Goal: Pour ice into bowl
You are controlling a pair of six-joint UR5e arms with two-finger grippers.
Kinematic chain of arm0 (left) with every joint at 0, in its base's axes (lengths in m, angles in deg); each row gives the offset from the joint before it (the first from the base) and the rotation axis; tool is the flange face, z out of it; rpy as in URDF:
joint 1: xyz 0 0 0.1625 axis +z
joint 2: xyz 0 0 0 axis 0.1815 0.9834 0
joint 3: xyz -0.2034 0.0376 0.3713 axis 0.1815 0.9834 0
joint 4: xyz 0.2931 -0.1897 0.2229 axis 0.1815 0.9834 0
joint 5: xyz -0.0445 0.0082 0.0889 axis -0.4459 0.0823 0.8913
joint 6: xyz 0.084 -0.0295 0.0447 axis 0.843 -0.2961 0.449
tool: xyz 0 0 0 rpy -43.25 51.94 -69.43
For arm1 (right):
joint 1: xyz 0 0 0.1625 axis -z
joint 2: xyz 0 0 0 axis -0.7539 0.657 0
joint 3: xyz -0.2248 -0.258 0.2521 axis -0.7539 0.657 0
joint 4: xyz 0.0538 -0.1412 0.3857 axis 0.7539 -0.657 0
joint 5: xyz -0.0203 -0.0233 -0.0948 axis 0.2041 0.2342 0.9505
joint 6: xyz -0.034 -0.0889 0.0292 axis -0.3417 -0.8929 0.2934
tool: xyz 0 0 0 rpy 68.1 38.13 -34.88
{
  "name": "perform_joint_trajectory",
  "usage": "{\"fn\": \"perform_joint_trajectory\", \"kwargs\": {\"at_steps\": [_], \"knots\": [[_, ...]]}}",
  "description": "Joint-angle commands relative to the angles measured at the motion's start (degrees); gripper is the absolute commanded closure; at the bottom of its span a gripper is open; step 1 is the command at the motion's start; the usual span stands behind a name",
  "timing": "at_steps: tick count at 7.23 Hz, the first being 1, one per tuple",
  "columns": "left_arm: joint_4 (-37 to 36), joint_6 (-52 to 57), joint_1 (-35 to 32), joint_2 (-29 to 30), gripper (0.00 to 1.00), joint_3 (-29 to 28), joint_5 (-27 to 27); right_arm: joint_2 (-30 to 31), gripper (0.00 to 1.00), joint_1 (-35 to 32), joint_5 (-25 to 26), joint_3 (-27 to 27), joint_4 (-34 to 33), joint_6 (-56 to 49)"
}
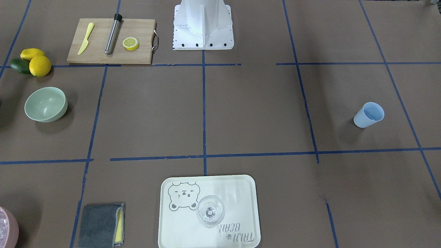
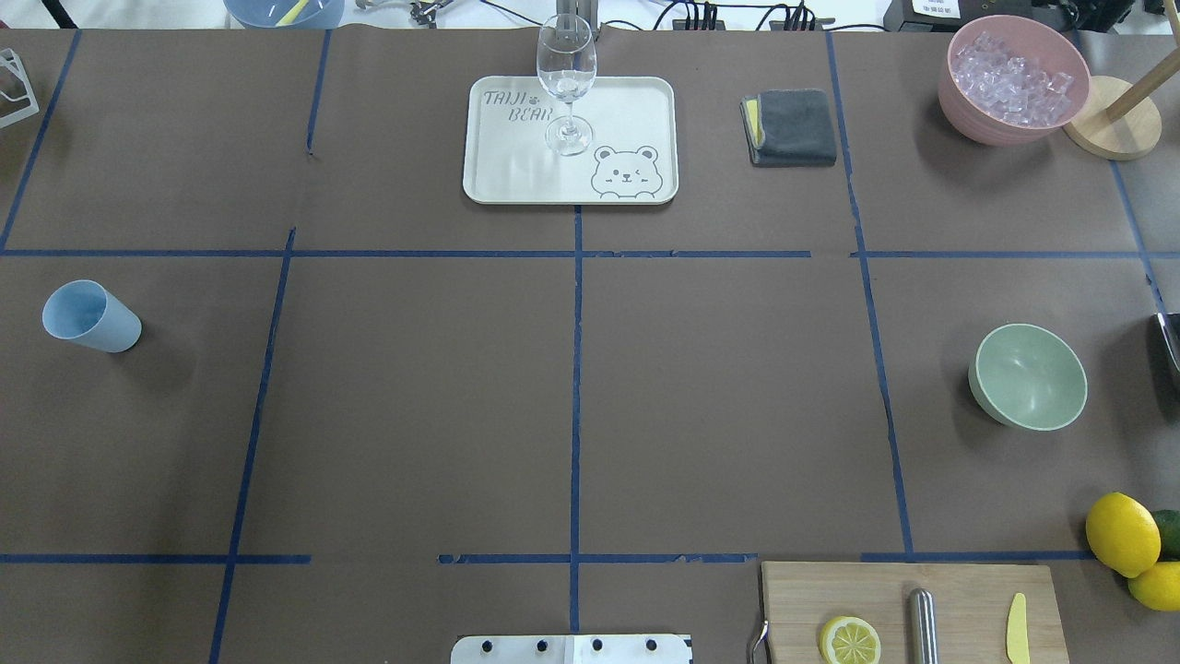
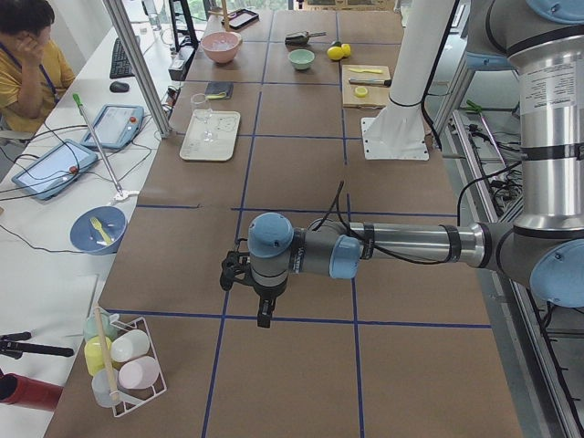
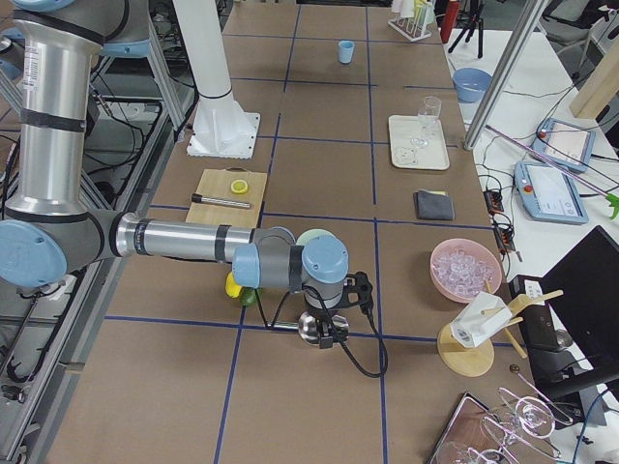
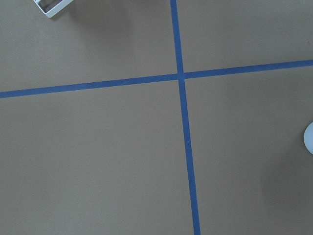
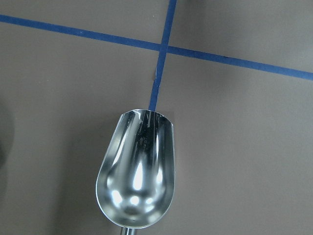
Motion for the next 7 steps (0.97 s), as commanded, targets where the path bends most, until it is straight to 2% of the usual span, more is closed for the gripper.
{"fn": "perform_joint_trajectory", "kwargs": {"at_steps": [1, 4, 6, 7], "knots": [[0.0, 0.3, -0.1, 0.0, 0.00, 0.4, 0.0, 0.0, 0.00, 0.0, 0.0, 0.0, 0.0, 0.0], [-0.1, 0.2, -0.2, -0.1, 0.00, 0.5, 0.0, -0.3, 0.00, 0.0, 0.4, -0.2, 0.1, 0.3], [-0.1, 0.2, -0.2, -0.1, 0.00, 0.5, 0.0, -1.5, 0.00, 0.2, 0.3, -6.6, 0.1, 1.0], [-0.1, 0.2, -0.2, -0.1, 0.00, 0.5, 0.0, -4.3, 0.00, 0.3, -0.4, -6.4, -0.1, 1.1]]}}
